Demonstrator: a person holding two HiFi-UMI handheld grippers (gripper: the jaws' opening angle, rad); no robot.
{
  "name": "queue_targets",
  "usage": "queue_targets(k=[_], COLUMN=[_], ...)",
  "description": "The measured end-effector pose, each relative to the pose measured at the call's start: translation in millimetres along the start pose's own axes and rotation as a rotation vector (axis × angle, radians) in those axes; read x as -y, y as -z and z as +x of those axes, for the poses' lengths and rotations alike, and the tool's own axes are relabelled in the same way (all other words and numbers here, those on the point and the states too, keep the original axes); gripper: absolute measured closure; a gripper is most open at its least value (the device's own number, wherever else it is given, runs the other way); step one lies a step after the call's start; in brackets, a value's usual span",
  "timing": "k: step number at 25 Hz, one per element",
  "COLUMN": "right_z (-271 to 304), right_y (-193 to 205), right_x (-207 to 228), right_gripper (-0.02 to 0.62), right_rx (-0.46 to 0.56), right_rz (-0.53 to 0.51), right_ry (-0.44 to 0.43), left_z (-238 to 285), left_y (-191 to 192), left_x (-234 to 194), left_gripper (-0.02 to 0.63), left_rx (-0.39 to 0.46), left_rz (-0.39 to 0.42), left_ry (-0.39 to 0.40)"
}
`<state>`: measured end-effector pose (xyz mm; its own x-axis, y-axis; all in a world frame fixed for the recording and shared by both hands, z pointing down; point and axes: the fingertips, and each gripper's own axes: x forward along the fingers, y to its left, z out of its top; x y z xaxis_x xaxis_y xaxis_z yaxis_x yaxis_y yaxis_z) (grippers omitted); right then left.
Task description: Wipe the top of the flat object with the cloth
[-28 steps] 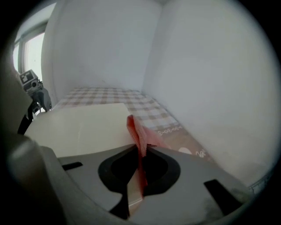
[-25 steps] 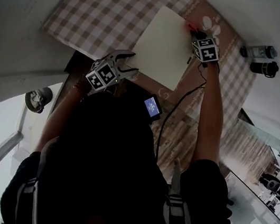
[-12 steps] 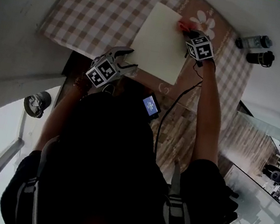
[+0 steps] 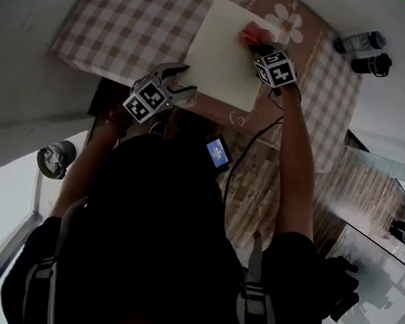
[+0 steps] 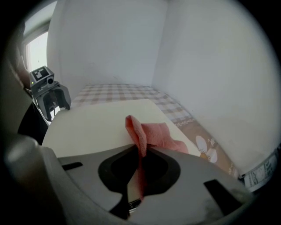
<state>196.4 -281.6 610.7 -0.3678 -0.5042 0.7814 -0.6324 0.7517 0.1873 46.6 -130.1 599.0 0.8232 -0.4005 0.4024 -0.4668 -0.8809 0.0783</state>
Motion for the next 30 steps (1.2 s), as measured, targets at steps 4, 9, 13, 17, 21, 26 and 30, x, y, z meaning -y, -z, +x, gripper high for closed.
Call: queue_targets(k=[4, 9, 13, 17, 21, 26, 30], right_z=[-9.3, -16.4, -22.2, -24.4, -29.3, -37.4, -41.2], right_y=[12.2, 18.9, 22.7, 23.3, 26.9, 32.0, 34.6], right_x=[-8.8, -21.7, -35.2, -39.6, -49.3, -67.9, -75.5], right_gripper=[0.578, 0.578, 0.577, 0.577, 0.578, 0.578, 0.578], right_rx=[-0.006, -0.004, 0.002, 0.009, 0.015, 0.022, 0.022], right_rz=[-0.013, -0.012, -0.009, -0.006, -0.007, -0.016, -0.018], right_ry=[0.008, 0.004, 0.004, 0.003, 0.001, -0.003, -0.007], left_z=[8.8, 11.2, 9.8, 13.8, 14.3, 9.1, 9.2], left_y=[-1.0, -1.3, -0.5, -3.6, -4.1, -0.2, -0.2], left_x=[9.1, 12.0, 13.3, 7.0, 7.0, 13.0, 12.9], left_gripper=[0.344, 0.344, 0.344, 0.344, 0.344, 0.347, 0.348], left_rx=[-0.007, -0.008, -0.005, 0.000, 0.004, 0.003, 0.001], left_rz=[0.009, 0.013, 0.013, 0.013, 0.013, 0.018, 0.025], left_ry=[-0.006, -0.009, -0.006, -0.003, 0.002, 0.012, 0.004])
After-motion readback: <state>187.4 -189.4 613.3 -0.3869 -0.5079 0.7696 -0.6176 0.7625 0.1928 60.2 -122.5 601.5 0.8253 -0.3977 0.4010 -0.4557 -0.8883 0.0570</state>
